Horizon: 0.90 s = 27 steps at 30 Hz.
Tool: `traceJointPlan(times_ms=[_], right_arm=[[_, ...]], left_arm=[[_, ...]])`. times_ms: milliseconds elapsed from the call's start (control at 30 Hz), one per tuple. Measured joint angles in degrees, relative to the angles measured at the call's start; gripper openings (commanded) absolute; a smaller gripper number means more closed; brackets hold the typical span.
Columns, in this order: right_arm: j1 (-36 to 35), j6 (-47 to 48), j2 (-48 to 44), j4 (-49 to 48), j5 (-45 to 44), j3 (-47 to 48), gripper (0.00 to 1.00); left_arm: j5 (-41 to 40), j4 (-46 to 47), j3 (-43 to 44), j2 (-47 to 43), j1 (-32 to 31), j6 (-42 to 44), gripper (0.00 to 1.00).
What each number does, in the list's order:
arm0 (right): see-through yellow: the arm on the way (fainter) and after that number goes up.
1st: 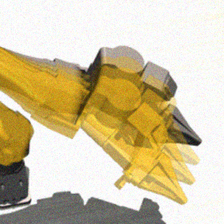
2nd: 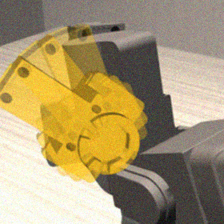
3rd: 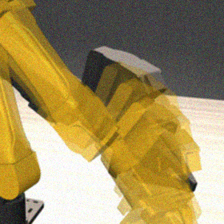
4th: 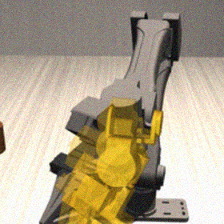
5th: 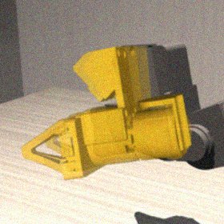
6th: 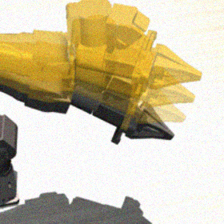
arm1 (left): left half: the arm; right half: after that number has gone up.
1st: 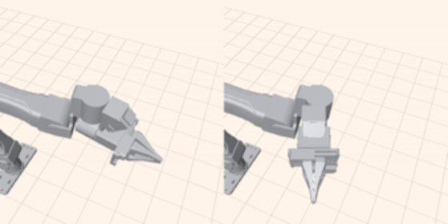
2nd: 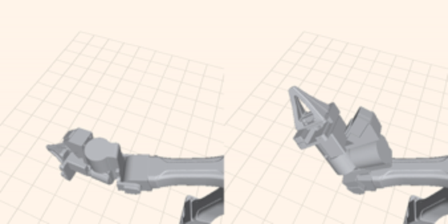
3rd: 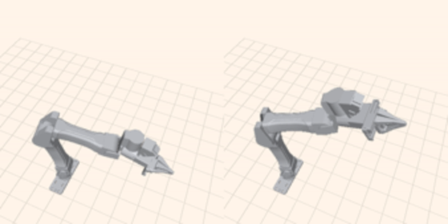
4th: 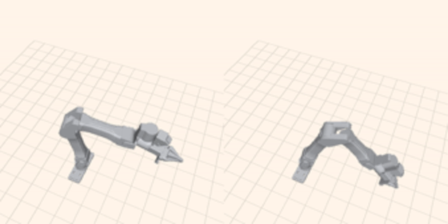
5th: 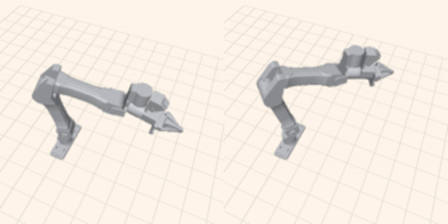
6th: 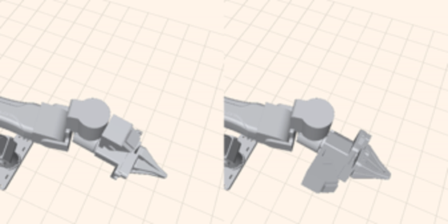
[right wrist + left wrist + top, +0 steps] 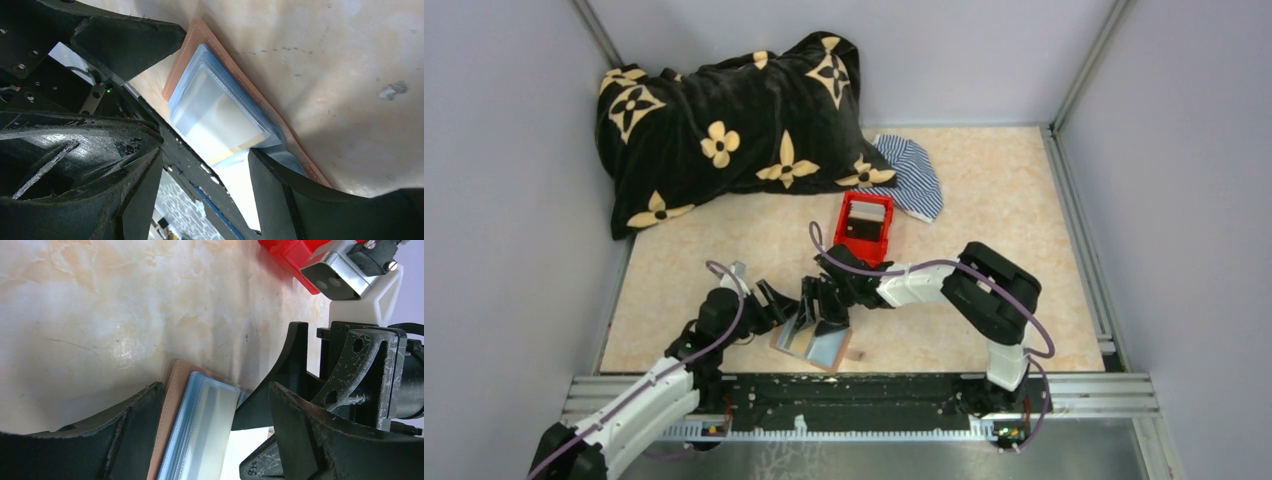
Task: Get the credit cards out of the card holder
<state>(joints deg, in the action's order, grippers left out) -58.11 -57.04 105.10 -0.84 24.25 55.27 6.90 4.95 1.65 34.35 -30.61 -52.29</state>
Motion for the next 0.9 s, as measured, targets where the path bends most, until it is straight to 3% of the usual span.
traceJointPlan(times_ms=[433, 900], right_arm=[[1.7, -0.7, 1.5, -2.7, 2.6, 0.0, 0.63], [3.9, -1.1, 0.7, -3.0, -1.4, -0.1, 0.61]], left_arm=[[-1.7, -5.1, -0.1, -5.0, 0.1, 0.5, 0.83], [-3.9, -9.1, 1.3, -6.2, 0.1, 1.3, 0.83]])
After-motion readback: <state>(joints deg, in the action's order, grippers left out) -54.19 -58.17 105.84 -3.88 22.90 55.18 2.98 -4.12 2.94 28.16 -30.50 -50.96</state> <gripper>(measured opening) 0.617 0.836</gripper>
